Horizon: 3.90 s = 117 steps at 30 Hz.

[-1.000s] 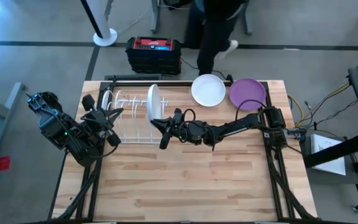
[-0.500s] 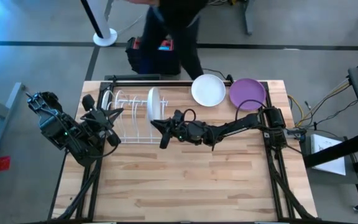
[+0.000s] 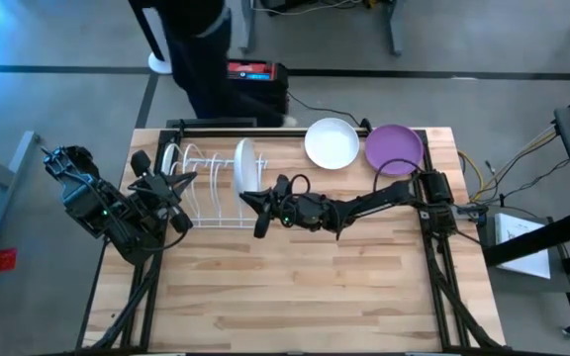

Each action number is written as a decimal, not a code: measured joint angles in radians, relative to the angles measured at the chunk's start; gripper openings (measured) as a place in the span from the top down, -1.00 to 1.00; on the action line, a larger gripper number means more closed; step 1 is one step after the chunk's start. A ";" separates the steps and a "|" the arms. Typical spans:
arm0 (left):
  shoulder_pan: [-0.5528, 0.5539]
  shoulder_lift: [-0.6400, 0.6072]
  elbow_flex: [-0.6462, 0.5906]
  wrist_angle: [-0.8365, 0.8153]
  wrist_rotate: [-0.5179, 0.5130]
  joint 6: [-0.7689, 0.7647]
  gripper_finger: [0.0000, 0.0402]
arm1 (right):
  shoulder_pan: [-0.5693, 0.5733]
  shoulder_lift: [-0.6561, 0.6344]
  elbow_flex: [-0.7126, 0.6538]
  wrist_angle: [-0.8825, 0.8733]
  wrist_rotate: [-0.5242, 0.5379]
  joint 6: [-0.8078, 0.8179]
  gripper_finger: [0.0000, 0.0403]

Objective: Sort dishes
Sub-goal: Put the white plate into the white dish rack

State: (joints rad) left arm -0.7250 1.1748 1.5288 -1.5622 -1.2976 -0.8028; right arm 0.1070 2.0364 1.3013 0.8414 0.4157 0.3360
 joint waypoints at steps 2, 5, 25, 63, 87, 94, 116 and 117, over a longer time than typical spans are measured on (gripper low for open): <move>0.000 0.000 0.000 0.001 0.000 0.000 1.00 | 0.000 0.034 0.001 0.027 -0.007 0.005 1.00; 0.000 0.000 0.000 0.003 0.000 0.000 1.00 | 0.000 0.104 0.012 0.084 -0.011 0.025 1.00; 0.000 0.000 -0.013 0.007 0.036 -0.018 1.00 | 0.000 0.284 0.115 0.175 0.006 0.069 1.00; 0.000 0.000 -0.020 0.036 0.061 -0.053 1.00 | 0.000 0.279 0.092 0.072 0.005 0.003 1.00; 0.000 0.000 -0.020 0.044 0.060 -0.053 1.00 | 0.000 0.279 0.092 0.075 0.005 0.019 0.70; 0.000 0.000 -0.020 0.044 0.060 -0.053 1.00 | 0.000 0.278 0.094 0.075 0.005 0.027 0.54; 0.000 0.000 -0.020 0.052 0.060 -0.053 1.00 | 0.007 0.276 0.095 0.085 0.005 0.002 0.98; 0.000 0.000 -0.020 0.052 0.060 -0.052 1.00 | 0.008 0.276 0.095 0.095 0.006 -0.008 0.98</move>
State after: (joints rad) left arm -0.7254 1.1751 1.5085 -1.5101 -1.2381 -0.8551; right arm 0.1150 2.3123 1.3960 0.9363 0.4213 0.3283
